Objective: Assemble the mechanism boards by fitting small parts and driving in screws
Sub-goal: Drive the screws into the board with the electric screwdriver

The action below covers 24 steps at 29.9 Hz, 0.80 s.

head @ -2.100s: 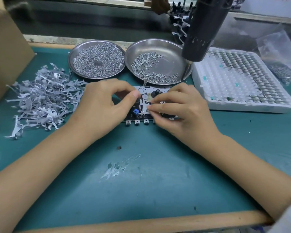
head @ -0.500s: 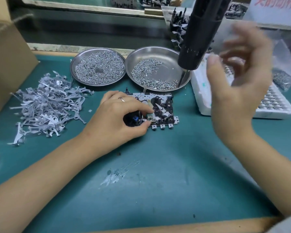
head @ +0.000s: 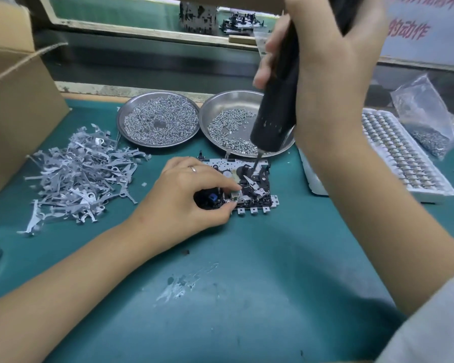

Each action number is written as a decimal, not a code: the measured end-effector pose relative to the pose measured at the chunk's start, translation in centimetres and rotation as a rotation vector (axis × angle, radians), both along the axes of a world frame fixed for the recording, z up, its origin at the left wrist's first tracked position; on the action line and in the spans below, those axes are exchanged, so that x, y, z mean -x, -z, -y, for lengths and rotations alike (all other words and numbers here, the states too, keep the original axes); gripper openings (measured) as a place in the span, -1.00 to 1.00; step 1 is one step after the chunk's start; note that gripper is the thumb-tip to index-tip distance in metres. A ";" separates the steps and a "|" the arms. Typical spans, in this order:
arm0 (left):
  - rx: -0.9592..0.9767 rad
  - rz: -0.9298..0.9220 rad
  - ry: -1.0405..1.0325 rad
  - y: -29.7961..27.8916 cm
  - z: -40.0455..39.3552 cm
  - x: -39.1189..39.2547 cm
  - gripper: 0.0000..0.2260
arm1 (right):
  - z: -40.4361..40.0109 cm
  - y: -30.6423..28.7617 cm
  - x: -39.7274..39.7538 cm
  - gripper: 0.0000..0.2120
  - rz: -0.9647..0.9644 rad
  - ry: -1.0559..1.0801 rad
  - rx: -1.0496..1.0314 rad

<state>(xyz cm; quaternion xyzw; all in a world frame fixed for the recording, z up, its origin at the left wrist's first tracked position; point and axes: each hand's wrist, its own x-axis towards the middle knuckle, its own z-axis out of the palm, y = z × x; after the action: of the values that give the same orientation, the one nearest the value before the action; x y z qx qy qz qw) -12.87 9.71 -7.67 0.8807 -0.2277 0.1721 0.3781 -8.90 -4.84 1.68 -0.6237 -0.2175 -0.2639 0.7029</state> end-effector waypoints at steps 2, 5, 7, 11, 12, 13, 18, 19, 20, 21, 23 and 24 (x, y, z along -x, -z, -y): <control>0.004 0.000 -0.004 0.1 0.0 0.0 -0.79 | -1.1 -1.0 0.3 -0.88 -0.065 -0.137 -0.134; -0.010 0.007 -0.014 0.3 0.0 0.0 -0.79 | -1.9 0.5 1.2 -0.89 -0.044 -0.187 -0.186; -0.005 0.019 -0.012 0.3 0.0 -0.1 -0.79 | -2.2 0.7 1.0 -0.88 -0.012 -0.178 -0.224; 0.011 0.045 0.004 0.3 0.1 -0.2 -0.83 | -2.6 1.5 1.2 -0.86 -0.007 -0.190 -0.207; 0.006 0.043 0.006 0.3 0.0 -0.2 -0.84 | -2.6 1.5 1.2 -0.86 -0.008 -0.178 -0.212; 0.002 0.038 0.006 0.3 0.0 -0.3 -0.83 | -2.5 1.6 1.0 -0.86 -0.011 -0.200 -0.209; 0.000 0.021 0.000 0.3 0.0 -0.2 -0.80 | -2.6 1.8 1.0 -0.86 -0.020 -0.184 -0.215; -0.001 0.017 0.000 0.3 0.0 -0.2 -0.79 | -2.6 1.9 0.9 -0.86 -0.014 -0.185 -0.215; 0.000 0.015 0.000 0.3 -0.1 -0.2 -0.79 | -2.6 1.9 0.9 -0.86 -0.010 -0.181 -0.219; 0.001 0.015 0.000 0.3 -0.1 -0.2 -0.78 | -2.6 2.0 0.9 -0.86 -0.007 -0.193 -0.216; 0.004 0.017 0.001 0.3 -0.2 -0.2 -0.78 | -2.6 2.0 0.9 -0.87 -0.002 -0.204 -0.215; 0.008 0.017 0.002 0.3 -0.1 -0.2 -0.78 | -2.6 1.9 0.9 -0.87 -0.003 -0.204 -0.217</control>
<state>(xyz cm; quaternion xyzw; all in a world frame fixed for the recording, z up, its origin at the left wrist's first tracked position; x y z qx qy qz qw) -12.68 9.86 -8.00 0.8774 -0.2310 0.1799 0.3800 -9.82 -2.27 -0.24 -0.5192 -0.2489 -0.2118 0.7897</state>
